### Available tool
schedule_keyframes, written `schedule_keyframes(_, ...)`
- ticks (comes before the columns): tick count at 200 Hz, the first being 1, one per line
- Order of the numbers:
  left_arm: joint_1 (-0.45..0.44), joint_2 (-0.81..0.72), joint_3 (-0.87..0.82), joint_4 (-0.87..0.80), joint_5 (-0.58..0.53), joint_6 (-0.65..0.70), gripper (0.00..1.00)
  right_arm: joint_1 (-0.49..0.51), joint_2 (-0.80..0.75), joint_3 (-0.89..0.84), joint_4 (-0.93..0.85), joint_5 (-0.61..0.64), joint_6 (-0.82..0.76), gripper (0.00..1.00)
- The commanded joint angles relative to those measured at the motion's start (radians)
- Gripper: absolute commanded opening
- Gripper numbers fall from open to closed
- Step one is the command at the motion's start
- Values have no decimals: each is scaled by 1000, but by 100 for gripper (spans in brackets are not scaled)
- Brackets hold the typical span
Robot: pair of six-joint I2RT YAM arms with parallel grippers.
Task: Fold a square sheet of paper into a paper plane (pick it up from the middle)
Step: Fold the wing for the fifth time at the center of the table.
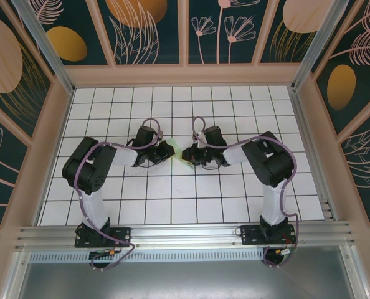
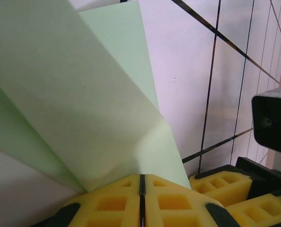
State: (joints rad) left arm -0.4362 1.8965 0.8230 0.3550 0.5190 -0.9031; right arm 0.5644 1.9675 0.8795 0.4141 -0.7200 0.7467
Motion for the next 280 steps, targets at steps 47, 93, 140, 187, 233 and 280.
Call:
schedule_keyframes(47, 1, 52, 11, -82, -86, 16, 12, -12, -1, -48, -70, 24, -44, 6)
schedule_keyframes(93, 1, 59, 21, -105, -98, 17, 12, -12, -41, -37, -82, 28, -74, 11)
schedule_keyframes(140, 1, 81, 49, -141, -108, 16, 12, -8, -141, -18, -224, 122, -319, 21)
schedule_keyframes(187, 1, 91, 65, -175, -117, 26, 12, 48, -180, 1, -283, 222, -502, 24)
schedule_keyframes(233, 1, 93, 70, -179, -114, 27, 12, 93, -185, 30, -308, 304, -566, 26)
schedule_keyframes(280, 1, 95, 72, -179, -112, 29, 12, 105, -232, 7, -294, 337, -555, 29)
